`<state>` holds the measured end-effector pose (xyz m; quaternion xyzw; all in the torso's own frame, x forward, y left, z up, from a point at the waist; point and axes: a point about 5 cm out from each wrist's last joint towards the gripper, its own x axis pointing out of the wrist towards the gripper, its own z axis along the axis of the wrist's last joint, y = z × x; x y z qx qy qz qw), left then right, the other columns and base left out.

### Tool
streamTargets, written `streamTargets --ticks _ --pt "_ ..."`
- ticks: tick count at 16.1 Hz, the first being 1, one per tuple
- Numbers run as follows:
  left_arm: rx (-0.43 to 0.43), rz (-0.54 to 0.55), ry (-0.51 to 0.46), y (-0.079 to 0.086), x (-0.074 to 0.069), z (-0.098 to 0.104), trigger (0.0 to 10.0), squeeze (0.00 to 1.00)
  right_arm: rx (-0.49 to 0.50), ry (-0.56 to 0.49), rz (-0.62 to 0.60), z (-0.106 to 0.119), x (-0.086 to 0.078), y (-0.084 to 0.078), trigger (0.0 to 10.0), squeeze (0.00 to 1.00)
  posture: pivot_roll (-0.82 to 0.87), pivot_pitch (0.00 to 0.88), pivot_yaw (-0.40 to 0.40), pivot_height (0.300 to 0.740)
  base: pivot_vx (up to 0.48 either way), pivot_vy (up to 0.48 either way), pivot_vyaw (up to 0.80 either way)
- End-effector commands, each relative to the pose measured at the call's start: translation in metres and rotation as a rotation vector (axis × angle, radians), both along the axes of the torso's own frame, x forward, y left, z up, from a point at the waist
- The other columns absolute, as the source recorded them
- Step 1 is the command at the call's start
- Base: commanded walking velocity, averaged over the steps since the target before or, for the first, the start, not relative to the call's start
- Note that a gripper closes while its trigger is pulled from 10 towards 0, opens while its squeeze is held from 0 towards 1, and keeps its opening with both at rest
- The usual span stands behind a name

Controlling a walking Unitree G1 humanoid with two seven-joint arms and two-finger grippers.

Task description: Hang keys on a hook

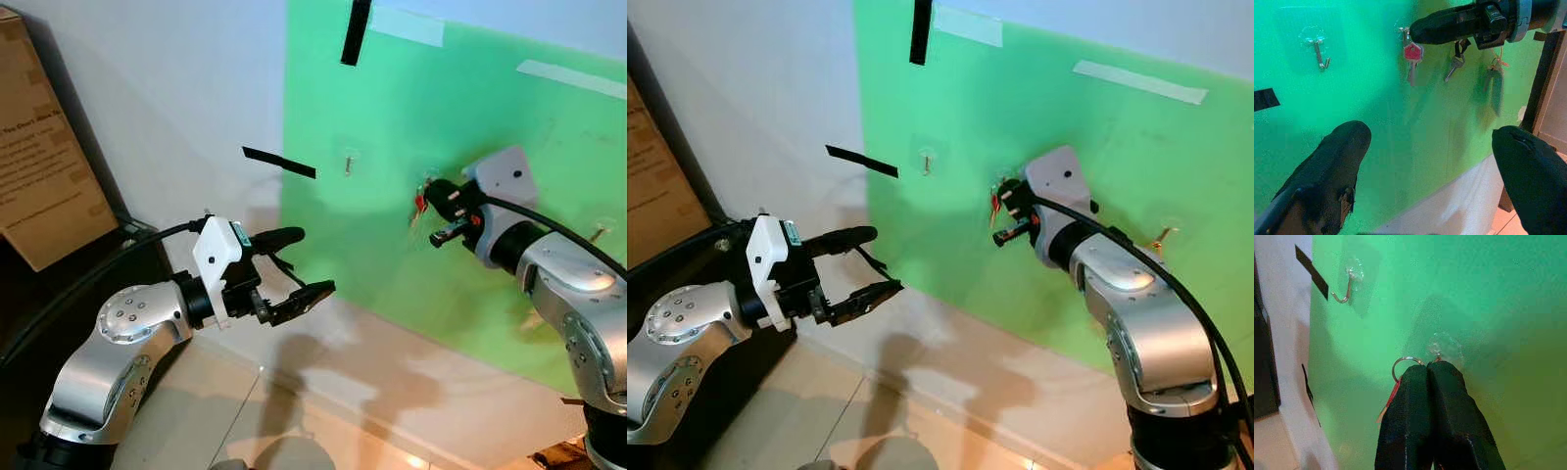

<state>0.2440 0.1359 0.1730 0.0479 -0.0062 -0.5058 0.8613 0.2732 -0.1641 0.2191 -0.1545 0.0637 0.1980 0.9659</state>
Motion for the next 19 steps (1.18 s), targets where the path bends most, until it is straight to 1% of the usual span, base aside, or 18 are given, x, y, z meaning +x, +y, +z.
streamTargets --ticks 1,4,9,16,19 --pt "0.013 -0.007 0.001 -0.0015 -0.0008 -0.0001 10.0 0.00 -0.024 -0.011 -0.017 0.0045 0.0019 -0.0011 10.0 0.00 0.03 0.000 -0.058 0.740 0.000 0.000 0.00" --pt "0.013 -0.007 0.003 -0.0018 -0.0007 -0.0003 10.0 0.00 -0.034 -0.010 -0.011 0.0062 0.0041 -0.0003 10.0 0.00 0.03 0.000 -0.058 0.740 0.000 0.000 0.00" --pt "0.012 -0.008 0.004 -0.0023 -0.0015 -0.0005 10.0 0.00 -0.128 0.027 -0.037 -0.0004 0.0047 -0.0041 10.0 0.00 0.03 0.000 -0.064 0.740 0.000 0.000 0.00" --pt "0.015 -0.014 0.005 -0.0032 -0.0021 -0.0012 10.0 0.00 -0.169 0.035 -0.032 -0.0023 0.0035 -0.0028 10.0 0.00 0.03 0.000 -0.062 0.740 0.000 0.000 0.00" --pt "0.016 -0.014 0.004 -0.0029 -0.0025 -0.0015 10.0 0.00 -0.171 0.037 -0.026 -0.0030 0.0028 -0.0016 10.0 0.00 0.03 0.000 -0.064 0.740 0.000 0.000 0.00"
